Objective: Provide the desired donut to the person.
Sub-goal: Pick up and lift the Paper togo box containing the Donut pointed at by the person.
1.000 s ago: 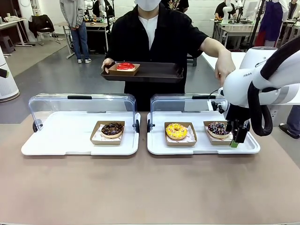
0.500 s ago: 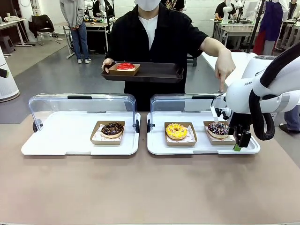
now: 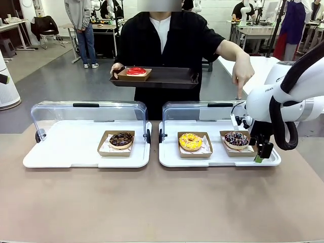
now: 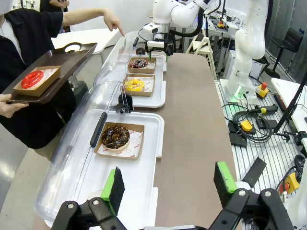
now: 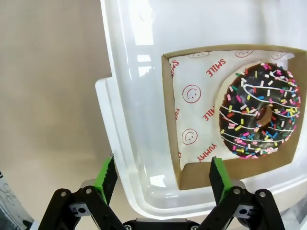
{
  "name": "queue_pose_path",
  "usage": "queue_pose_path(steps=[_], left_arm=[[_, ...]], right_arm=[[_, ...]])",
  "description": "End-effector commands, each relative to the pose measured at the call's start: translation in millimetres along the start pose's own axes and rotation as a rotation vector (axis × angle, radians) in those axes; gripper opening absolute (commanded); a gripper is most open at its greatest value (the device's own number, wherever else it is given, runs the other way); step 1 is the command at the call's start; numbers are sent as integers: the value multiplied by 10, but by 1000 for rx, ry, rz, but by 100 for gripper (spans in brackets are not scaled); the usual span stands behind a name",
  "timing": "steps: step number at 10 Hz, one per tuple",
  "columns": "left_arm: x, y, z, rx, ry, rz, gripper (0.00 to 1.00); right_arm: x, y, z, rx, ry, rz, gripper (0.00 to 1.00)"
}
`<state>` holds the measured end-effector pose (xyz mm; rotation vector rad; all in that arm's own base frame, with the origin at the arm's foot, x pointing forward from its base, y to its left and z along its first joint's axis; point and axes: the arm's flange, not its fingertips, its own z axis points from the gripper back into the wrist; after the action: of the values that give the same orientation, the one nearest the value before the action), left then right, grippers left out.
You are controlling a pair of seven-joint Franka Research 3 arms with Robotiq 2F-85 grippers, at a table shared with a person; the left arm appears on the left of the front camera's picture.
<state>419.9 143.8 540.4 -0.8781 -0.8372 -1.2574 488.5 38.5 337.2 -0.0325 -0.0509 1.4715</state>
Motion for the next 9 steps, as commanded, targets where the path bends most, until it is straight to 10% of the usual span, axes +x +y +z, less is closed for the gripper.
queue_pose_path(steps=[1,6,9], left_arm=[[3,-11,8,2,-1,-1,98],[3,-11,8,2,-1,-1,98],[3,-11,8,2,-1,-1,98]], right_arm=[[-41,-98,-40,18,-25,2,100],[-62,-191,-89,27,-56,-41,100],[-51,-201,-94,27,-53,-30,17]])
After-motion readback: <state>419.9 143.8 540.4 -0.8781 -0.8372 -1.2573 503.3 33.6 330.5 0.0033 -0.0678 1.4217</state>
